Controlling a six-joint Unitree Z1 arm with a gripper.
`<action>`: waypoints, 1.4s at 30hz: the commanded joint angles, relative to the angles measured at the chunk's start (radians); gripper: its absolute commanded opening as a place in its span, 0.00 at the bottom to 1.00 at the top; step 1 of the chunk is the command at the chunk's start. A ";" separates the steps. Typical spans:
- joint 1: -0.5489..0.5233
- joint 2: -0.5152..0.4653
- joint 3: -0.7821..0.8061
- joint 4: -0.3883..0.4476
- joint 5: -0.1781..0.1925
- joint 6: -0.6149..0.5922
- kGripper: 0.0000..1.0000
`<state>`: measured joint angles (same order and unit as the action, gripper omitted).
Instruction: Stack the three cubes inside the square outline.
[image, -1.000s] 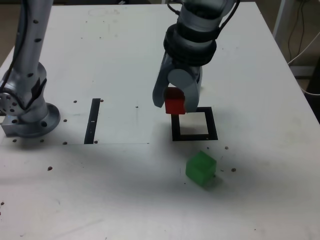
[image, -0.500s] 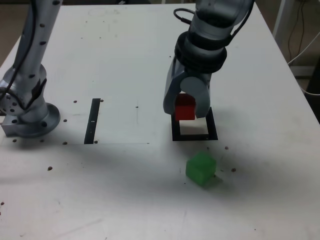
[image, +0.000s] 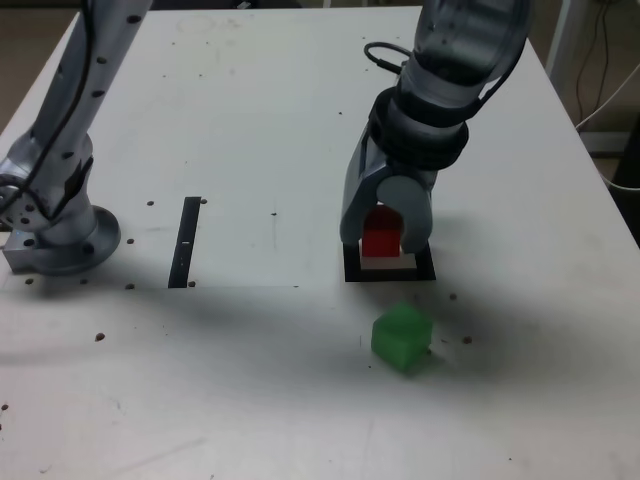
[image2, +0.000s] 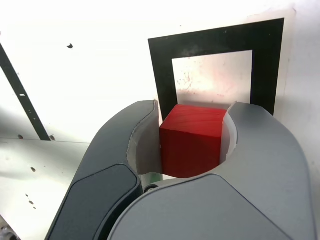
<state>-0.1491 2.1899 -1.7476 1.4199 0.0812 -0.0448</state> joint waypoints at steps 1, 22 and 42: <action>0.009 0.015 -0.005 -0.004 0.000 -0.001 0.31; 0.029 0.050 0.008 -0.036 -0.004 0.007 0.48; 0.034 0.032 0.034 -0.054 -0.005 0.020 0.97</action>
<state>-0.1155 2.2344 -1.7181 1.3665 0.0779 -0.0262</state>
